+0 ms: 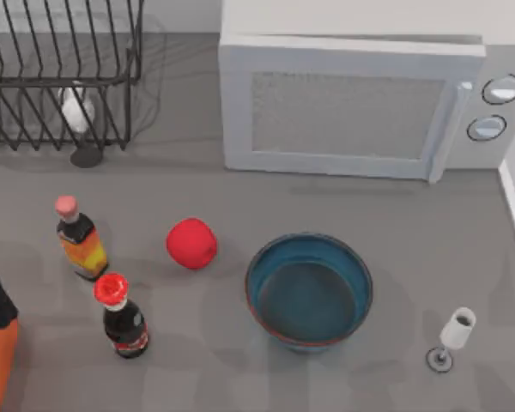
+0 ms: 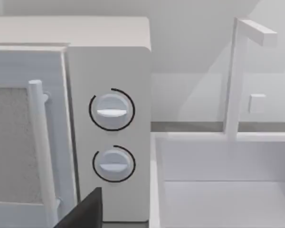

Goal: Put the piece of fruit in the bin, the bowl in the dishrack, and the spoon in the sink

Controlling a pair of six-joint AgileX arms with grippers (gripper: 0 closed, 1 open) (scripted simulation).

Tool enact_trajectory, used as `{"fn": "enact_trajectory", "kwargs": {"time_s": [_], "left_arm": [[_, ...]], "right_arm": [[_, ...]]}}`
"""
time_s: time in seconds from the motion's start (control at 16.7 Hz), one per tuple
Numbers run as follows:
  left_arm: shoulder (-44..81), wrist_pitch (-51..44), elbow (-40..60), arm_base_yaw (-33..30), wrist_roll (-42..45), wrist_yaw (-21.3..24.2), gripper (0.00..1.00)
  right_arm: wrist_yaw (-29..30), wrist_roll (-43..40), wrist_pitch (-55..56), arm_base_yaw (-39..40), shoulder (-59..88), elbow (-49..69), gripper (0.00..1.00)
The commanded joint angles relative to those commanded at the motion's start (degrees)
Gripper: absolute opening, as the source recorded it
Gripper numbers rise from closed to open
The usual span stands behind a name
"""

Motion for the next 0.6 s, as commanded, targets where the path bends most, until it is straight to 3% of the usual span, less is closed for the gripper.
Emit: {"fn": "enact_trajectory", "kwargs": {"time_s": [0.3, 0.6], "left_arm": [[3.5, -2.6, 3.4, -1.3, 0.9, 0.1, 1.0], [21.5, -13.4, 18.9, -6.3, 3.6, 0.1, 1.0]], "right_arm": [[0.0, 0.0, 0.0, 0.0, 0.0, 0.0, 1.0], [0.0, 0.0, 0.0, 0.0, 0.0, 0.0, 1.0]]}}
